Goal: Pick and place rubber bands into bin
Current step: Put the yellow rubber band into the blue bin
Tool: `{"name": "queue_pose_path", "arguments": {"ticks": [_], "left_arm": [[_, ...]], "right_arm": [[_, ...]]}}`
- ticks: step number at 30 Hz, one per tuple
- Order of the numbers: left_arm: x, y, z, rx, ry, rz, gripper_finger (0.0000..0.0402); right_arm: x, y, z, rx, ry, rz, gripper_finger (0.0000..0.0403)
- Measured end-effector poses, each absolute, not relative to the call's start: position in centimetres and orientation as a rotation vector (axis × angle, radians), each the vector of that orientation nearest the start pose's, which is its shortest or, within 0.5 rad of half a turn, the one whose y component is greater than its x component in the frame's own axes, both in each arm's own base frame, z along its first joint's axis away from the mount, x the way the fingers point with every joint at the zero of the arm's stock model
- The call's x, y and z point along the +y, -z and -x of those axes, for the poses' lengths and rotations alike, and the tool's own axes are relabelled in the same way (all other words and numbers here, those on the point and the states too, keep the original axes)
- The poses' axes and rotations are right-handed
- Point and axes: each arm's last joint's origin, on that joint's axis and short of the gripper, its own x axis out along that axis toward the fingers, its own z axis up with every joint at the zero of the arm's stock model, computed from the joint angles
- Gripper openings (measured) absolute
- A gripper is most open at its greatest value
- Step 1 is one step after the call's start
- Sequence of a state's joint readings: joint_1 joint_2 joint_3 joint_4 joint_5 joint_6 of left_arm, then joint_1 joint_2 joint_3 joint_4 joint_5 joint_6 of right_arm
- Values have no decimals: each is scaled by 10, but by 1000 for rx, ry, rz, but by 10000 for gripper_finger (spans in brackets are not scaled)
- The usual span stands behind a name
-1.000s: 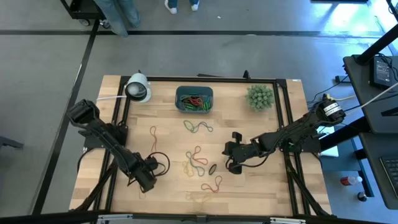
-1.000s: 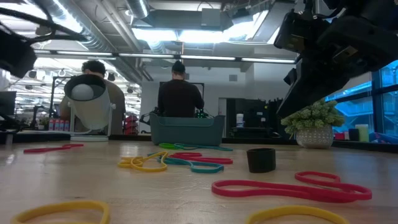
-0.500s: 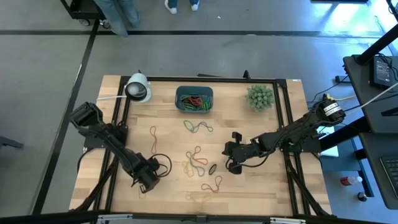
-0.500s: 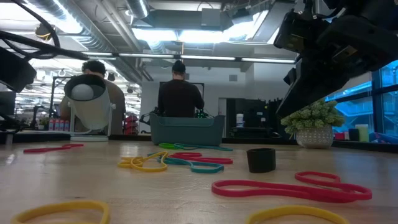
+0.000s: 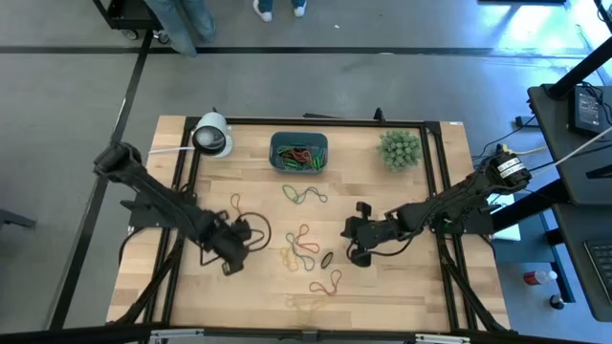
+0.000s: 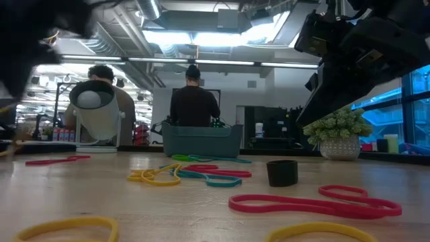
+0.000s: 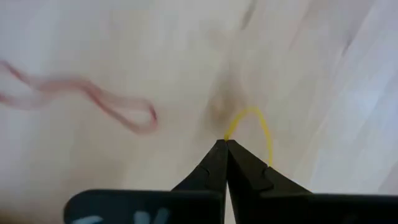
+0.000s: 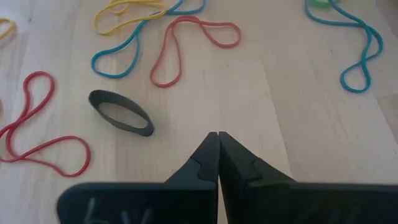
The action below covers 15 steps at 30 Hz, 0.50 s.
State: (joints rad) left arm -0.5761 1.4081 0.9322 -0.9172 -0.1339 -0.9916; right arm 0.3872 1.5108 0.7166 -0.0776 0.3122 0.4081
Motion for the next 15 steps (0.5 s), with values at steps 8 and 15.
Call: {"name": "queue_pose_path", "arguments": {"ticks": [8,15], "left_arm": [[-85,-264,-235,1076,-283,139,2],[-27,-300,-263,916,-383,-50,1]], "right_arm": [[93,-161,-264,813,112,-91,4],[90,-161,-265,814,114,-76,4]]}}
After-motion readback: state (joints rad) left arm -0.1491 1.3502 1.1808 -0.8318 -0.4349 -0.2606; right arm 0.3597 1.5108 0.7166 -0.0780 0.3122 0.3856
